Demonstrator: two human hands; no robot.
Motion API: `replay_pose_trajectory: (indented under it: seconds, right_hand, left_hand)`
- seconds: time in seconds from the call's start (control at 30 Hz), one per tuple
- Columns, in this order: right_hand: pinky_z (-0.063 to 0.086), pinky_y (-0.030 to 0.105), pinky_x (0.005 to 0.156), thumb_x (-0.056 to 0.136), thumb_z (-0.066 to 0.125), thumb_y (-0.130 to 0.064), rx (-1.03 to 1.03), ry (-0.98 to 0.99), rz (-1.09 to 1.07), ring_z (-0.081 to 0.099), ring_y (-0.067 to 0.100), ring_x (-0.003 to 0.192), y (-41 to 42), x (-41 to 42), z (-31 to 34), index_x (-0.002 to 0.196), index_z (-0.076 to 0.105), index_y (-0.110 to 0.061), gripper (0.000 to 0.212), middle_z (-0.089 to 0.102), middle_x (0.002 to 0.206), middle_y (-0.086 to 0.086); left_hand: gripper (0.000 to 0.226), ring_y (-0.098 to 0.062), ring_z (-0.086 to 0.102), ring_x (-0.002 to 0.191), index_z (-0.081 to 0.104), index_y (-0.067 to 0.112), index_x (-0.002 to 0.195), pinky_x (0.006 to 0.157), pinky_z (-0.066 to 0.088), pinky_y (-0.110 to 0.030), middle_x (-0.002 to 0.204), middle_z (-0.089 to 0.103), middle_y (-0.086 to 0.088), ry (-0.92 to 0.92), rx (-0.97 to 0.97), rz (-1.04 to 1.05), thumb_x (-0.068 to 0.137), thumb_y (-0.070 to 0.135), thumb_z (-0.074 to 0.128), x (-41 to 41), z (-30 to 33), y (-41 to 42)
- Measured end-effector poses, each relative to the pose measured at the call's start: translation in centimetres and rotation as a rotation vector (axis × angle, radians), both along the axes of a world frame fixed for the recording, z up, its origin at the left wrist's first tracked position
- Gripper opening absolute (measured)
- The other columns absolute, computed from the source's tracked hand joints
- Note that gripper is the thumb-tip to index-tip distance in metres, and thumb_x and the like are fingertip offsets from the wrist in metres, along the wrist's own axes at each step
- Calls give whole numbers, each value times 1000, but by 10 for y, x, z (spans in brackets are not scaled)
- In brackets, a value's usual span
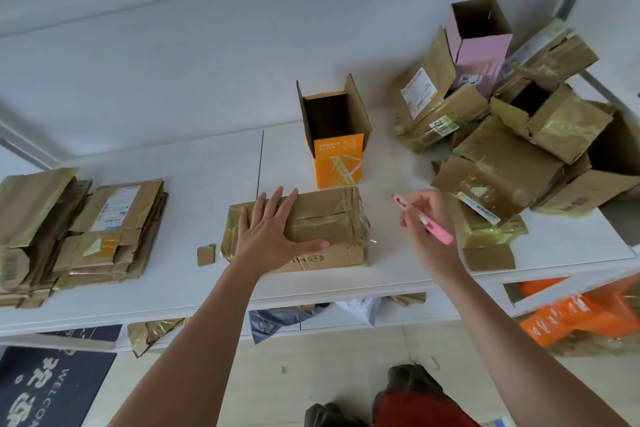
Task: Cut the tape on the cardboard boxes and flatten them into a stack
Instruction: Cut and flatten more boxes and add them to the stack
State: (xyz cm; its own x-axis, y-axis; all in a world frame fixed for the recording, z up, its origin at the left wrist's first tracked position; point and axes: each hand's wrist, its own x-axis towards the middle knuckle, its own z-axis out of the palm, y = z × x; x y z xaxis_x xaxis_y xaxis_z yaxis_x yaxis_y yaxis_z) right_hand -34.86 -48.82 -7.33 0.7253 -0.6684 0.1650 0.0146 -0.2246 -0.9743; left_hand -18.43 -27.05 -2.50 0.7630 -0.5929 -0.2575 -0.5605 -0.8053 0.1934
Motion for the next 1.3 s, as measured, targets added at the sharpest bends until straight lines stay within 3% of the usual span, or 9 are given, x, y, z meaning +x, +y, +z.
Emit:
replay_pose_trajectory:
  seconds: [0.13, 0.2, 0.3, 0.5, 0.67, 0.77, 0.87, 1.0, 1.3]
  right_hand:
    - [47, 29, 71, 92, 65, -17, -609, 352, 74, 59, 27, 92, -30, 27, -50, 106, 62, -14, 15, 61, 90, 4]
    - [48, 31, 75, 91, 65, -17, -686, 568, 153, 57, 28, 102, -38, 29, -55, 117, 59, -17, 26, 57, 89, 0]
    - [46, 37, 94, 91, 60, -10, -666, 927, 316, 46, 30, 120, -39, 35, -41, 145, 40, -21, 58, 53, 120, 9]
    - [35, 26, 104, 104, 45, -32, -277, 330, 361, 40, 4, 128, 3, 65, 26, 146, 43, -25, 43, 46, 140, -13]
    - [29, 27, 100, 99, 51, -45, -501, 467, 515, 38, 14, 128, 36, 78, 44, 145, 44, -26, 50, 49, 138, -6]
    - [30, 25, 96, 93, 57, -52, -464, 426, 394, 49, 16, 117, 52, 70, 34, 139, 48, -24, 55, 56, 125, -4]
    - [22, 24, 99, 91, 58, -53, -456, 400, 276, 52, 16, 114, 74, 64, 24, 136, 49, -21, 55, 56, 119, -2]
    - [47, 35, 97, 88, 66, -48, -348, 335, 320, 55, 14, 110, 94, 67, 20, 133, 51, -13, 58, 57, 119, 1]
    - [48, 27, 79, 91, 69, -31, -370, 376, 268, 60, 21, 97, 97, 84, 34, 113, 60, -6, 35, 63, 104, 7]
  left_hand:
    - [125, -17, -14, 150, -4, 42, 154, 122, -5, -52, 164, -8, 12, -11, 9, -6, 49, 100, 32, 0, 0, 0]
    - [125, -17, -15, 150, -4, 43, 154, 122, -6, -51, 164, -9, 12, -9, 11, -5, 49, 100, 32, -1, 0, 0]
    - [127, -17, -15, 150, -4, 43, 154, 121, -5, -52, 164, -9, 12, -9, 11, -10, 46, 102, 29, -1, 0, 0]
    - [127, -16, -15, 150, -4, 44, 154, 122, -4, -52, 164, -9, 13, -36, 3, -21, 46, 103, 25, -2, -1, 1]
    - [130, -19, -25, 148, -1, 45, 153, 119, -13, -56, 163, -18, 7, -21, -83, -3, 42, 106, 26, 10, 7, 15]
    - [121, -27, -20, 149, 0, 39, 155, 116, -11, -56, 163, -17, -1, -7, -112, 222, 59, 88, 55, 26, 17, 37]
    - [107, -30, 15, 149, 3, 27, 157, 117, 22, -50, 164, 10, -10, 312, -234, 450, 79, 62, 67, 27, 21, 56]
    - [59, -23, 62, 112, 37, 32, 141, 93, 54, -46, 135, 59, -3, 800, -632, 653, 91, 48, 63, 1, 16, 48]
    - [38, -30, 70, 88, 43, 23, 127, 64, 61, -51, 112, 63, -8, 632, -701, 754, 95, 28, 62, -5, 10, 25]
